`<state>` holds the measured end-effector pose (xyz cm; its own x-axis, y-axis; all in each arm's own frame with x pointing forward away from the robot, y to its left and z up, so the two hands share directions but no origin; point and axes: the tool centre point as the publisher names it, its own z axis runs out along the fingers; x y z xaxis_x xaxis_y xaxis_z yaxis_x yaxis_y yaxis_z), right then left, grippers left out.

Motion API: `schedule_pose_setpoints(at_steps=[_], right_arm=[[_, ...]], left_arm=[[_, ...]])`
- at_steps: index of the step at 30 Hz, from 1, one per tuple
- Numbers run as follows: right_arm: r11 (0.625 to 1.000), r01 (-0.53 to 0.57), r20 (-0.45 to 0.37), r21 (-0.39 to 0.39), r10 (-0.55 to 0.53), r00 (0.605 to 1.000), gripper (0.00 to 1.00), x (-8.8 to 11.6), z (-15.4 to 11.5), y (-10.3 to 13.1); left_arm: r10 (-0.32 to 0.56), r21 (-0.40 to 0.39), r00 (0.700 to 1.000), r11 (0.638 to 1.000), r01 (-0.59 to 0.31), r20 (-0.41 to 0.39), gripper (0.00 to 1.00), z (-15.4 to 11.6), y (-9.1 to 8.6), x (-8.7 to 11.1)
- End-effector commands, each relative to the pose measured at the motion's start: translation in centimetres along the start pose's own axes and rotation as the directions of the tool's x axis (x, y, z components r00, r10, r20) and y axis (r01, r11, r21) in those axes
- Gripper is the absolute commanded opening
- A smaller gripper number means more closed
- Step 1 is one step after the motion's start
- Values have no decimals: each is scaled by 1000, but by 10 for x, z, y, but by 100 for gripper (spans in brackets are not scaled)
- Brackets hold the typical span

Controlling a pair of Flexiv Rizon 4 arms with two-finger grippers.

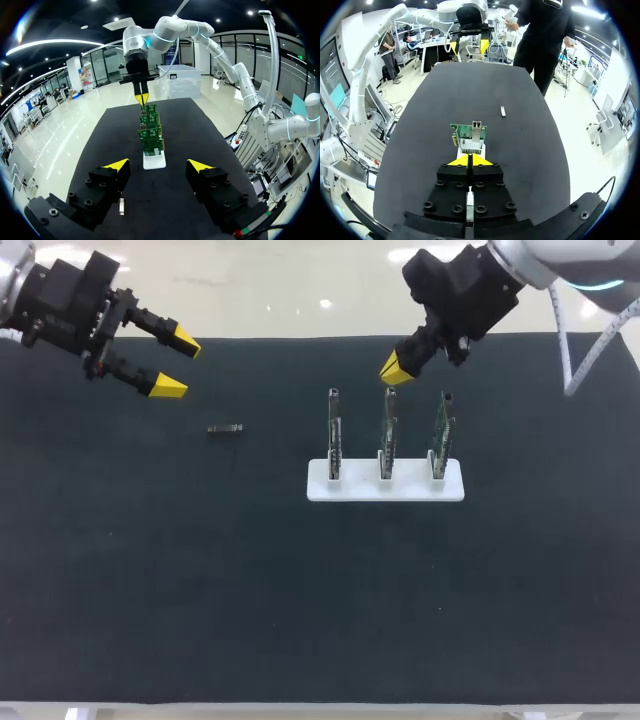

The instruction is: Pick up the optical module with the left hand, and insert it into the network port with the right hand.

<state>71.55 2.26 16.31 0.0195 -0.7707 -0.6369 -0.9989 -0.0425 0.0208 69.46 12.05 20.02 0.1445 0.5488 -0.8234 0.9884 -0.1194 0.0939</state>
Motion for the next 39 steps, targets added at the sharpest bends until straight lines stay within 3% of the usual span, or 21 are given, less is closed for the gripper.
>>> schedule_pose_setpoints(at_steps=[1, 39], right_arm=[[1000, 3, 7, 5, -3, 1000, 0, 4, 4, 0], [1000, 10, 18, 8, -10, 1000, 0, 18, 17, 3]], left_arm=[[0, 0, 1000, 1000, 0, -2, 100, 0, 0, 0], [0, 0, 1000, 1000, 0, -2, 100, 0, 0, 0]])
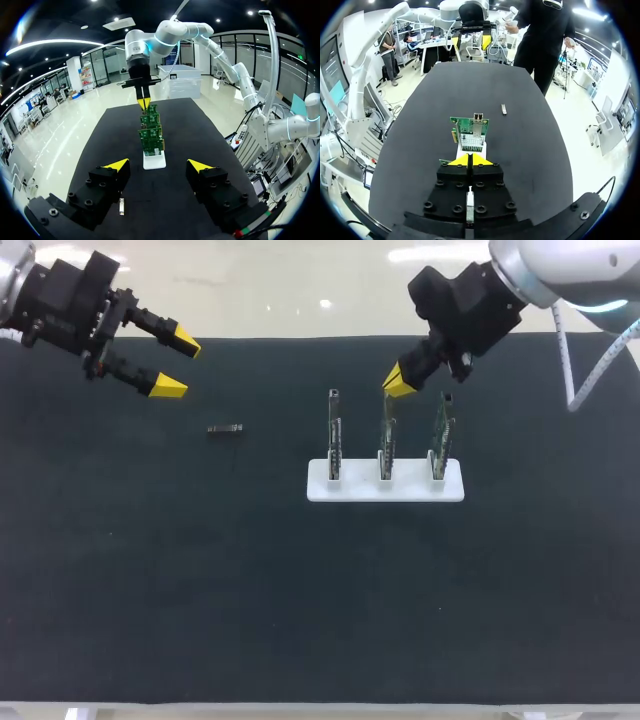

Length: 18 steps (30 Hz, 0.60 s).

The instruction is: Pick up the optical module with the left hand, and insert it into the network port with the right hand.

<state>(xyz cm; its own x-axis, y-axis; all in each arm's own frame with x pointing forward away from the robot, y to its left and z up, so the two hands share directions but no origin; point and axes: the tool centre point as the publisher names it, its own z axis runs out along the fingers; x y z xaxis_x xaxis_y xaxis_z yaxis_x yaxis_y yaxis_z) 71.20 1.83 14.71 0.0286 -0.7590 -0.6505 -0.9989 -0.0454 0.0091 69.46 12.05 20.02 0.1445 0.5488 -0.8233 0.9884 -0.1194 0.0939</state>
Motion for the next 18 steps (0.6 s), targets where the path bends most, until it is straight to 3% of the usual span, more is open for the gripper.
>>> schedule_pose_setpoints(at_steps=[1, 6, 18], right_arm=[[1000, 1, 0, 1, -1, 1000, 0, 5, 7, 0], [1000, 4, -12, -5, -4, 1000, 0, 0, -1, -3], [999, 21, -18, -38, -22, 1000, 0, -13, -54, -7]], left_arm=[[0, 0, 1000, 1000, 0, -2, 100, 0, 0, 0], [0, 0, 1000, 1000, 0, -2, 100, 0, 0, 0], [0, 0, 1000, 1000, 0, -2, 100, 0, 0, 0]])
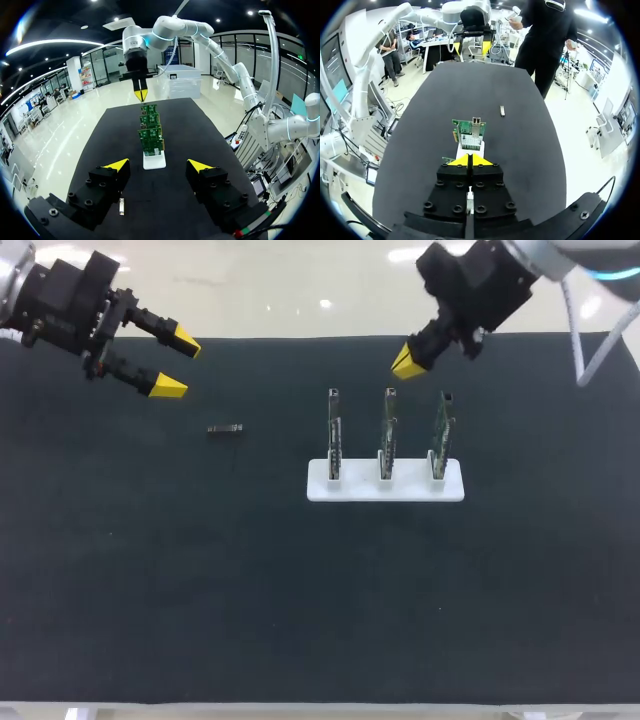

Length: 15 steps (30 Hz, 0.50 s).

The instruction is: Pick up the optical module with the left hand, and insert it into the network port with the right hand.

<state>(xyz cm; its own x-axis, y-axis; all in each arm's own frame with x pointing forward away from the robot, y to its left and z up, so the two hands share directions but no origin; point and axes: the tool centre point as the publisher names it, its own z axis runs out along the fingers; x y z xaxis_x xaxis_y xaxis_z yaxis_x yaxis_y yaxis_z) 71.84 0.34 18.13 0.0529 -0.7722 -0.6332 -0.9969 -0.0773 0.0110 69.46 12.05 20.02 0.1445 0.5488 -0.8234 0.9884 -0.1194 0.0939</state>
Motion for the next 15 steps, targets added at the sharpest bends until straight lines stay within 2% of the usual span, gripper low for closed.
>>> schedule_pose_setpoints(at_steps=[1, 6, 15], right_arm=[[1000, -1, 5, -16, 1, 1000, 0, -1, -24, -1], [1000, -2, -6, -14, 2, 1000, 0, 4, -50, 2], [1000, -13, -17, 0, 13, 1000, 0, 29, -95, 10]], left_arm=[[0, 0, 1000, 1000, 0, -2, 100, 0, 0, 0], [0, 0, 1000, 1000, 0, -2, 100, 0, 0, 0], [0, 0, 1000, 1000, 0, -2, 100, 0, 0, 0]])
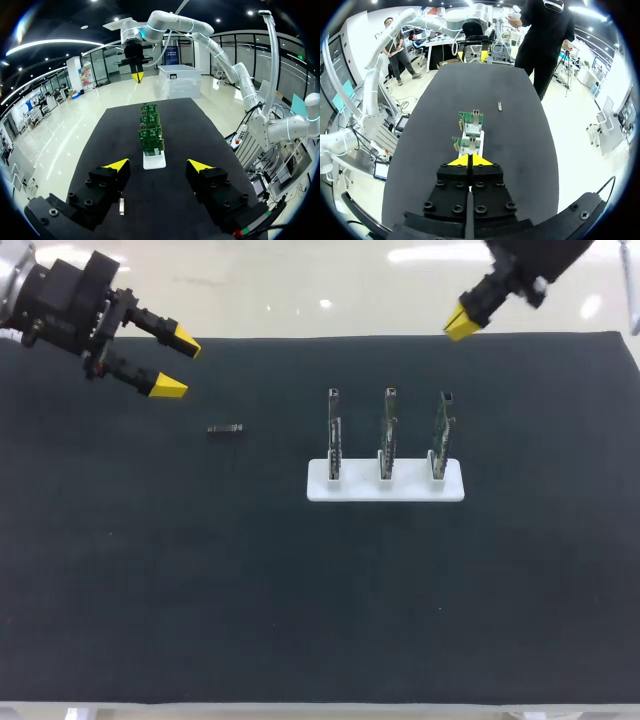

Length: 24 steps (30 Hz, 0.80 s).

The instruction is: Pick up the optical module with the left hand, and insert it into the network port with the right hand.

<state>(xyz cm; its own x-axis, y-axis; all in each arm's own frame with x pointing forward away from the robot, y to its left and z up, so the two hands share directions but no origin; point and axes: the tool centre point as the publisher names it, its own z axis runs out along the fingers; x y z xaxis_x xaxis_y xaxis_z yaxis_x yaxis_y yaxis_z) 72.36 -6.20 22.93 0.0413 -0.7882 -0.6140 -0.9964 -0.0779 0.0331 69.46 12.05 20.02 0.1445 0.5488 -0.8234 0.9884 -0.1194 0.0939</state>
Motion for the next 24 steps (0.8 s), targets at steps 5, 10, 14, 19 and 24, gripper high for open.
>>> schedule_pose_setpoints(at_steps=[5, 10, 14, 19, 24], right_arm=[[999, -16, 16, 47, 15, 1000, 0, 26, -32, 14], [998, -19, 26, 56, 18, 1000, 0, 36, -42, 13], [995, -22, 37, 95, 18, 999, 0, 39, -45, 13], [995, -22, 37, 95, 18, 999, 100, 39, -45, 13], [995, -22, 37, 95, 18, 999, 100, 39, -45, 13]], left_arm=[[0, 0, 1000, 1000, 0, -2, 100, 0, 0, 0], [0, 0, 1000, 1000, 0, -2, 100, 0, 0, 0], [0, 0, 1000, 1000, 0, -2, 100, 0, 0, 0], [0, 0, 1000, 1000, 0, -2, 100, 0, 0, 0], [0, 0, 1000, 1000, 0, -2, 100, 0, 0, 0]])
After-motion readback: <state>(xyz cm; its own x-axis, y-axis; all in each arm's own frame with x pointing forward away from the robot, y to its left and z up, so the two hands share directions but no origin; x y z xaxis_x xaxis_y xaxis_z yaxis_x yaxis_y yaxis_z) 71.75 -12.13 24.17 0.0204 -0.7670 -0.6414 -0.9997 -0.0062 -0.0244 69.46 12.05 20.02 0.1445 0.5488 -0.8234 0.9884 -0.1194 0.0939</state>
